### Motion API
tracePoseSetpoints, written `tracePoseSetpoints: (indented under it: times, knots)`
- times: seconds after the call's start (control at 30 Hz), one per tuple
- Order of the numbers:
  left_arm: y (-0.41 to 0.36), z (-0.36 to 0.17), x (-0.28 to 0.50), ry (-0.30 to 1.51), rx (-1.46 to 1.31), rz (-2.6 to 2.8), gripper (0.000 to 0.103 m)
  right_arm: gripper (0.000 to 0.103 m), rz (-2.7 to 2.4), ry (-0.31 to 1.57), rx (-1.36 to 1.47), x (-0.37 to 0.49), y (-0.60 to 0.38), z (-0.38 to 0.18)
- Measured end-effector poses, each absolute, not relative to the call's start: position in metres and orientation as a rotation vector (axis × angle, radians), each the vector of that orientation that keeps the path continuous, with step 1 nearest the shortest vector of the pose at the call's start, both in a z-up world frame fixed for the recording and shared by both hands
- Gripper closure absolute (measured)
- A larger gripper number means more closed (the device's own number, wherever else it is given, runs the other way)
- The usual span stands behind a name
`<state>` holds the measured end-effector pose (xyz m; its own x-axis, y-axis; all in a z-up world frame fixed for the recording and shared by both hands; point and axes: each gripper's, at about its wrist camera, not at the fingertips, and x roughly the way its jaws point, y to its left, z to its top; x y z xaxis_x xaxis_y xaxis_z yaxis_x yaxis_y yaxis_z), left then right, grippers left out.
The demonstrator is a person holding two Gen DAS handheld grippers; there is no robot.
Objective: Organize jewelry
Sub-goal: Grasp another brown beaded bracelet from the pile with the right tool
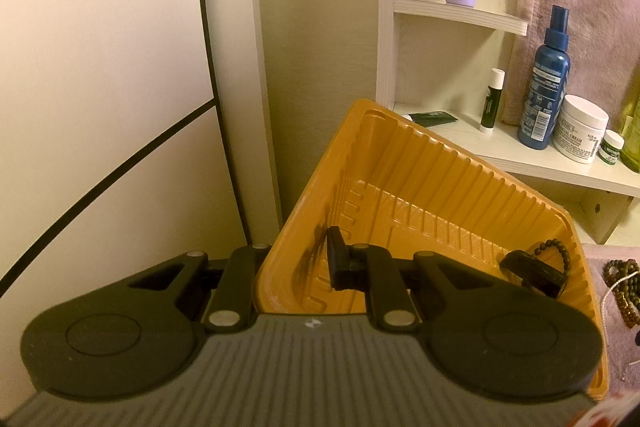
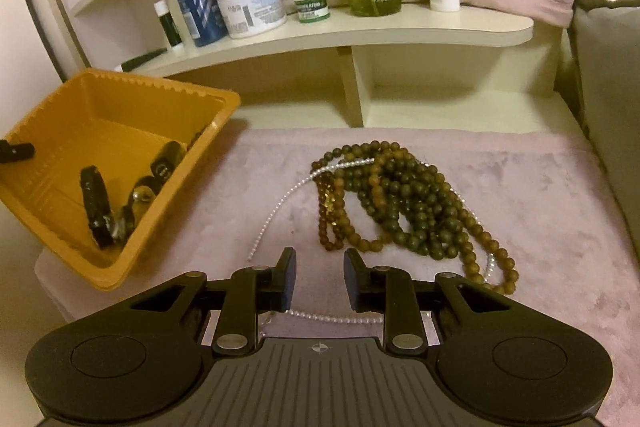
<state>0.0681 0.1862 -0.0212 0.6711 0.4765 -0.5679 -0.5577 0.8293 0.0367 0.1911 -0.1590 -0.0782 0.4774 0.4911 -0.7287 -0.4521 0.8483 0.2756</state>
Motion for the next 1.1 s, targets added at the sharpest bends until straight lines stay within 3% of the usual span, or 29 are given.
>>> tracePoseSetpoints:
  times: [0.9,0.93,1.0,1.1]
  knots:
    - [0.188,-0.020,0.066,0.595,-0.153,0.576,0.089,0.077,0.531,0.817,-0.165,0.215,-0.119,-0.099]
    - [0.188,-0.020,0.066,0.594,-0.153,0.576,0.089,0.077,0.541,0.814,-0.181,0.214,-0.118,-0.099]
    - [0.188,-0.020,0.066,0.593,-0.151,0.575,0.089,0.090,0.563,0.812,-0.199,0.214,-0.116,-0.099]
    - [0.188,-0.020,0.066,0.593,-0.151,0.575,0.089,0.093,0.584,0.819,-0.214,0.212,-0.116,-0.097]
